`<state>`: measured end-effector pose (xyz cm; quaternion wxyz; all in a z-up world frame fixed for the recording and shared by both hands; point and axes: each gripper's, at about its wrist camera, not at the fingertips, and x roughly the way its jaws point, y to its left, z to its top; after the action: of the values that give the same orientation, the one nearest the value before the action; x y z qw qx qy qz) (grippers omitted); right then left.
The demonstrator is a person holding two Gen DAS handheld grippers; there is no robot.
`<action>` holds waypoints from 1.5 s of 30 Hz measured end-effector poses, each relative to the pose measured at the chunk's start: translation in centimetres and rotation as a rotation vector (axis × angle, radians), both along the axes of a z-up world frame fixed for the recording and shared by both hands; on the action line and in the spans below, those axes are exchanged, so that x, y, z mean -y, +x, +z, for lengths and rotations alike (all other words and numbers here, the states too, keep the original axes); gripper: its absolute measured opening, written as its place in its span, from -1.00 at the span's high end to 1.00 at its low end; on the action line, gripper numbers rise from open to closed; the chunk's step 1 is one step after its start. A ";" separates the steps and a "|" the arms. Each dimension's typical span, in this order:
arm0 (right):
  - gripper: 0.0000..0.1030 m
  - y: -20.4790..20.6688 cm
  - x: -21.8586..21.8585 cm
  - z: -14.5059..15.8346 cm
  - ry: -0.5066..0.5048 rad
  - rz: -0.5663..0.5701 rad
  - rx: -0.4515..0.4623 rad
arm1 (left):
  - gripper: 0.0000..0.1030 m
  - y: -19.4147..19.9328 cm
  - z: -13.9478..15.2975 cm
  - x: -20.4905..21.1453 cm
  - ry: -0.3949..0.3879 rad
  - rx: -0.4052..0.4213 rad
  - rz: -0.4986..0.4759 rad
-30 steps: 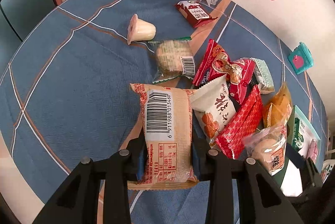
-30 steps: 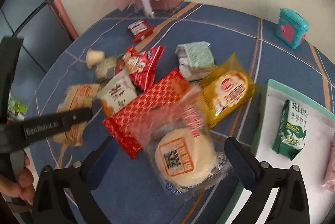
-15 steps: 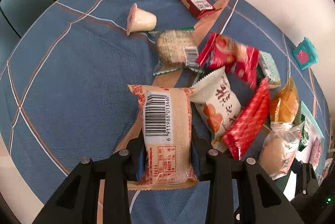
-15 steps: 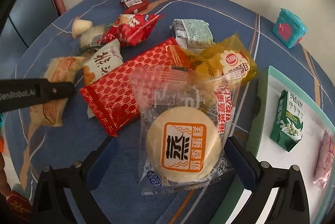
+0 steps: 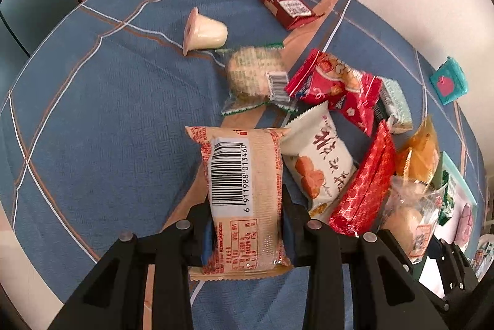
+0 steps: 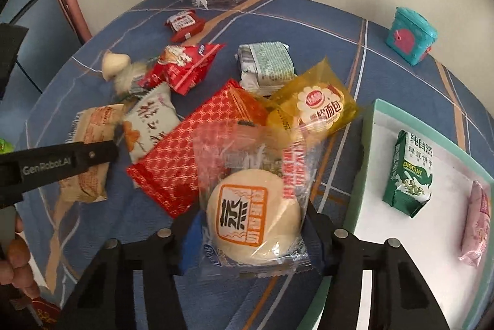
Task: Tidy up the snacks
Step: 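Carry both packs into the tray beside the swiss roll and release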
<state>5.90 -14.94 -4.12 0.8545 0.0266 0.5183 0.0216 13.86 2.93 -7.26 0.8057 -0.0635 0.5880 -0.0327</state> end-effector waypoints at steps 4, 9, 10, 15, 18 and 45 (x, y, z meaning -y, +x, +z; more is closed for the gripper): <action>-0.10 0.0 -0.2 0.8 0.028 0.008 0.011 | 0.29 0.0 1.2 0.0 -0.011 0.027 0.007; -0.08 -0.6 -0.6 1.9 0.024 0.011 0.026 | 0.29 -0.5 3.5 -0.1 -0.025 0.073 0.013; -0.07 -0.7 -0.6 2.0 0.031 0.007 0.028 | 0.29 -0.6 3.8 -0.1 -0.028 0.081 0.014; -0.07 -1.2 0.8 3.1 0.084 -0.045 0.028 | 0.29 -1.2 5.1 -0.2 -0.028 0.121 0.005; -0.07 -1.7 2.0 3.4 0.127 -0.089 0.015 | 0.29 -1.3 5.7 0.4 -0.027 0.132 -0.008; -0.09 -9.6 20.3 4.8 0.180 -0.509 0.044 | 0.29 -8.1 8.8 19.7 -0.078 0.178 -0.473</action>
<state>-3.67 -35.24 0.64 0.8378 0.2314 0.4722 -0.1471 5.73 -16.80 1.50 0.8213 0.0482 0.5113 -0.2484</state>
